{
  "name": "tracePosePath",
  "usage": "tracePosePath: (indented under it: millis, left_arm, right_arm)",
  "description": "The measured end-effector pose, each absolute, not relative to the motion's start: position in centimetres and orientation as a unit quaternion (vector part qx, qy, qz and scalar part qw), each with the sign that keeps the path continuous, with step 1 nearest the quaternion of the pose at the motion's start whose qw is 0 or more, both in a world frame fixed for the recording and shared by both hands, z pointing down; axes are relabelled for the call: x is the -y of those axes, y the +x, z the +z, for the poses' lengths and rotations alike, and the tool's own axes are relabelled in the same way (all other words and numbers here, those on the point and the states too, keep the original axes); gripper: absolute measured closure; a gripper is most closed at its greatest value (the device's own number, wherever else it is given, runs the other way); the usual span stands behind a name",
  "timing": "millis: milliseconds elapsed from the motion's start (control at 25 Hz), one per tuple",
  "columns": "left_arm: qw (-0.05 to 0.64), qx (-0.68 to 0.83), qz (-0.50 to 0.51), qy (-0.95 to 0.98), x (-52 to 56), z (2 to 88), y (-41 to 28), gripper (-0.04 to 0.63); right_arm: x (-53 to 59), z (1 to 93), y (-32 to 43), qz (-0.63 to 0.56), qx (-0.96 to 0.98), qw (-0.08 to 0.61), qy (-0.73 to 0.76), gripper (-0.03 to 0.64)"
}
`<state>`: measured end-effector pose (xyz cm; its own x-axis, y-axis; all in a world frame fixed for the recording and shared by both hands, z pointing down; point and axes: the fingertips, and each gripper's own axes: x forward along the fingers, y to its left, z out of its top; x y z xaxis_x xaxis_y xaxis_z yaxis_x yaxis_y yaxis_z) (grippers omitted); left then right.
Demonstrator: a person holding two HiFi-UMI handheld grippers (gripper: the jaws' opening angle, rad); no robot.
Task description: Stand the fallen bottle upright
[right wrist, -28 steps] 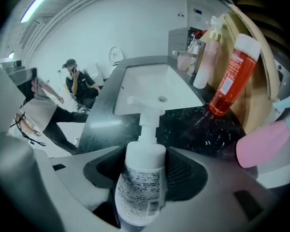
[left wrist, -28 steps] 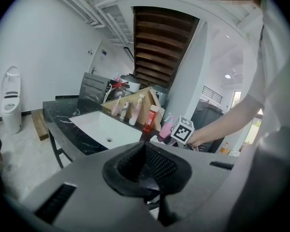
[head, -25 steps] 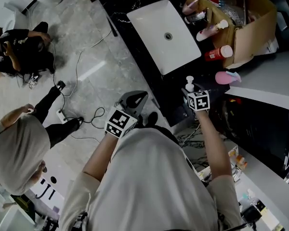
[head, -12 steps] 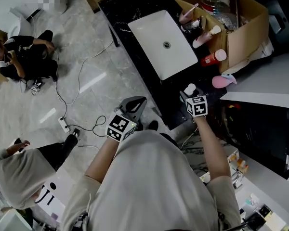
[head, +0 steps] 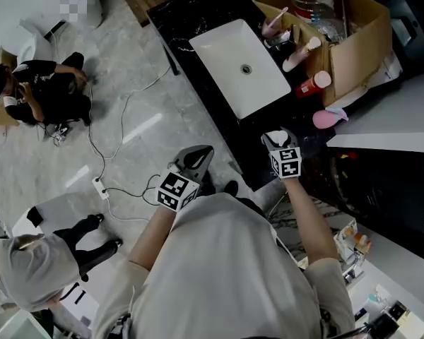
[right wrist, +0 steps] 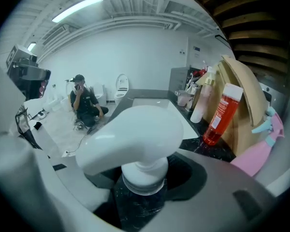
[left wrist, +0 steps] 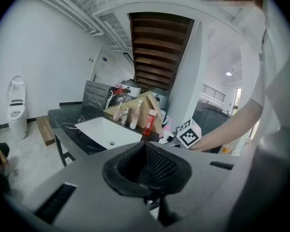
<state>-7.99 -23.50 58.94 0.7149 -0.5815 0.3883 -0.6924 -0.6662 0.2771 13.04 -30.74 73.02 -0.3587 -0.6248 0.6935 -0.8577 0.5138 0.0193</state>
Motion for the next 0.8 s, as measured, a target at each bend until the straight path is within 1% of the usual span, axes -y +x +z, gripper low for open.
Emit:
tracePosePath:
  millis: [520, 800]
  left_arm:
    - [0.208, 0.362, 0.142, 0.897, 21.4, 59.0, -7.4, 0.586]
    - [0.208, 0.373, 0.144, 0.893, 20.4, 58.8, -7.2, 0.586]
  right_arm:
    - [29.6, 73.5, 13.1, 0.164, 0.808, 0.317, 0.469, 0.35]
    - [29.4, 73.5, 13.5, 0.167, 0.809, 0.312, 0.469, 0.332]
